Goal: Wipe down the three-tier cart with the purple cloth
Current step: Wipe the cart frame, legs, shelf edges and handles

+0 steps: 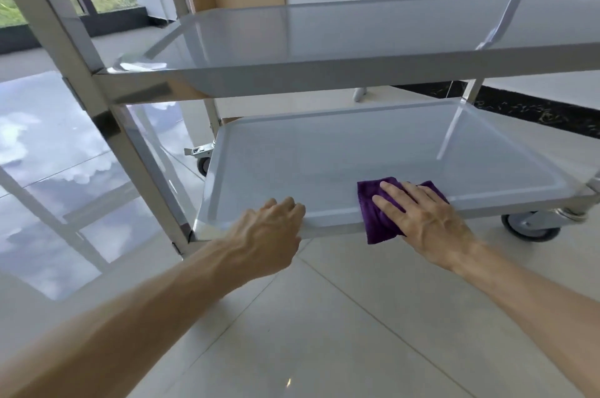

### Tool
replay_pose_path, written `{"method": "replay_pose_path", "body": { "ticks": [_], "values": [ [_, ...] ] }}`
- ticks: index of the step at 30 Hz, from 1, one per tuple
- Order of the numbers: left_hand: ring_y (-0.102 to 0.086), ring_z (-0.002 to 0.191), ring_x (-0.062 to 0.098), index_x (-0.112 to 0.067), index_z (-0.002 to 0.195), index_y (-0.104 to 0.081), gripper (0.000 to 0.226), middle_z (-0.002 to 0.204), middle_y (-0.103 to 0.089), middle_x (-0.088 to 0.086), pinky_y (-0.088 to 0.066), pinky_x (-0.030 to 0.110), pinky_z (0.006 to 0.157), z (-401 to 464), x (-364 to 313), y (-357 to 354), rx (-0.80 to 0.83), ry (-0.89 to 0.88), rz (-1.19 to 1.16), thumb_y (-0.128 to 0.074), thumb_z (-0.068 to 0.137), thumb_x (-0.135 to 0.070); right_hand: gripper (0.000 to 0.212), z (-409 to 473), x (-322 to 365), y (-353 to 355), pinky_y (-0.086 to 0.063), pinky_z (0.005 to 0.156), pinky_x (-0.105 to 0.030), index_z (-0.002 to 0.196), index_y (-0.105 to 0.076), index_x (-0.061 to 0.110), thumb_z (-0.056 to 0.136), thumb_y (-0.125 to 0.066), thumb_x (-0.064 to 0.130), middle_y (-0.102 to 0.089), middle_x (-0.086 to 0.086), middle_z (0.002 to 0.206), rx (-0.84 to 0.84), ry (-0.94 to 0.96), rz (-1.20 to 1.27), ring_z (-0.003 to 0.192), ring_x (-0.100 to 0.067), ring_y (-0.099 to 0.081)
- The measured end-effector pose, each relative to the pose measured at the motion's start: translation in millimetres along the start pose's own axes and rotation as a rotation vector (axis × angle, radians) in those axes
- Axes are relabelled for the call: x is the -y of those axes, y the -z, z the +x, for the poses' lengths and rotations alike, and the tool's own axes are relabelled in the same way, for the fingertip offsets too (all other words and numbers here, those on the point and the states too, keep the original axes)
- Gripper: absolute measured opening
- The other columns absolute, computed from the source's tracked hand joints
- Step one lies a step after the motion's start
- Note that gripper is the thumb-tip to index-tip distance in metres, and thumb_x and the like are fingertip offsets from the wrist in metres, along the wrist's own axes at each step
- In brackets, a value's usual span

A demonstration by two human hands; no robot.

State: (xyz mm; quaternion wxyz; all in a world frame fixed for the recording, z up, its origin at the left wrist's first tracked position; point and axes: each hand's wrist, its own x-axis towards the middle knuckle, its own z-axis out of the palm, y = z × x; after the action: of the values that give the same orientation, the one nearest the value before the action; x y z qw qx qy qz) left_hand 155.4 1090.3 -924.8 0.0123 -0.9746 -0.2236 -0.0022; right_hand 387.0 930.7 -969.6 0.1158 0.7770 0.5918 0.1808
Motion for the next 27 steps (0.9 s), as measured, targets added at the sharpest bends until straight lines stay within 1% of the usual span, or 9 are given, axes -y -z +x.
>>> {"method": "replay_pose_path", "body": {
  "ticks": [3,6,8,11,14,19,23,25,27],
  "values": [
    [-0.045,0.118,0.022,-0.020,0.138,-0.034,0.045,0.136,-0.041,-0.004,-0.051,0.043,0.083,28,-19,-23,-0.025,-0.068,0.021,-0.050,0.097,-0.032,0.081,1,5,-6,-0.050,0.096,-0.052,0.139,-0.054,0.012,0.064,-0.080,-0.003,-0.050,-0.016,0.146,0.005,-0.011,-0.053,0.118,-0.042,-0.058],
    [-0.043,0.120,0.022,-0.024,0.144,-0.026,0.054,0.141,-0.035,-0.006,-0.048,0.041,0.087,38,-17,-38,-0.096,-0.129,0.104,-0.051,0.096,-0.031,0.090,2,12,-6,-0.048,0.095,-0.054,0.141,-0.048,0.009,0.058,-0.079,-0.007,-0.045,-0.019,0.149,0.041,-0.034,-0.058,0.120,-0.046,-0.055],
    [-0.048,0.118,0.023,-0.024,0.143,-0.035,0.055,0.142,-0.042,-0.005,-0.049,0.041,0.085,34,-6,-40,-0.171,-0.192,0.104,-0.057,0.094,-0.034,0.093,3,19,-1,-0.050,0.091,-0.055,0.139,-0.050,0.009,0.052,-0.082,-0.005,-0.048,-0.020,0.146,0.060,-0.063,-0.077,0.116,-0.046,-0.057],
    [-0.062,0.105,0.029,-0.015,0.132,-0.057,0.055,0.130,-0.060,0.002,-0.054,0.045,0.074,22,10,-37,-0.263,-0.269,0.039,-0.075,0.082,-0.025,0.094,6,32,8,-0.054,0.084,-0.054,0.132,-0.058,0.010,0.043,-0.087,0.001,-0.055,-0.019,0.139,0.056,-0.092,-0.090,0.108,-0.044,-0.062],
    [-0.062,0.106,0.028,-0.016,0.131,-0.059,0.055,0.130,-0.061,0.002,-0.054,0.046,0.076,14,27,-40,-0.250,-0.277,0.006,-0.078,0.080,-0.023,0.099,7,48,16,-0.054,0.084,-0.055,0.131,-0.058,0.009,0.037,-0.087,0.003,-0.057,-0.020,0.137,0.037,-0.086,-0.053,0.108,-0.044,-0.062],
    [-0.057,0.114,0.024,-0.018,0.138,-0.053,0.050,0.136,-0.057,0.001,-0.052,0.044,0.087,-1,66,-47,-0.244,-0.303,-0.026,-0.062,0.092,-0.033,0.068,14,77,21,-0.053,0.087,-0.055,0.128,-0.060,0.014,0.064,-0.081,0.007,-0.059,-0.016,0.136,-0.106,-0.018,0.021,0.109,-0.041,-0.063],
    [-0.059,0.112,0.024,-0.019,0.141,-0.050,0.054,0.137,-0.056,0.000,-0.057,0.041,0.086,-10,93,-46,-0.206,-0.327,-0.003,-0.040,0.096,-0.046,0.068,10,66,12,-0.047,0.099,-0.052,0.140,-0.049,0.019,0.077,-0.071,0.005,-0.049,-0.011,0.147,-0.256,0.128,0.082,0.122,-0.037,-0.056],
    [-0.060,0.110,0.024,-0.020,0.140,-0.051,0.050,0.136,-0.056,0.000,-0.059,0.040,0.081,-11,102,-42,-0.203,-0.331,0.003,-0.043,0.097,-0.044,0.069,0,44,6,-0.048,0.099,-0.050,0.139,-0.052,0.020,0.076,-0.072,0.002,-0.050,-0.010,0.146,-0.303,0.153,0.086,0.121,-0.036,-0.057],
    [-0.061,0.109,0.023,-0.019,0.138,-0.053,0.047,0.135,-0.057,-0.001,-0.060,0.039,0.079,-11,108,-40,-0.204,-0.323,-0.013,-0.056,0.095,-0.037,0.057,-16,16,-4,-0.049,0.097,-0.048,0.134,-0.059,0.019,0.081,-0.065,0.002,-0.054,-0.009,0.143,-0.342,0.130,0.096,0.118,-0.036,-0.059]
  ]
}}
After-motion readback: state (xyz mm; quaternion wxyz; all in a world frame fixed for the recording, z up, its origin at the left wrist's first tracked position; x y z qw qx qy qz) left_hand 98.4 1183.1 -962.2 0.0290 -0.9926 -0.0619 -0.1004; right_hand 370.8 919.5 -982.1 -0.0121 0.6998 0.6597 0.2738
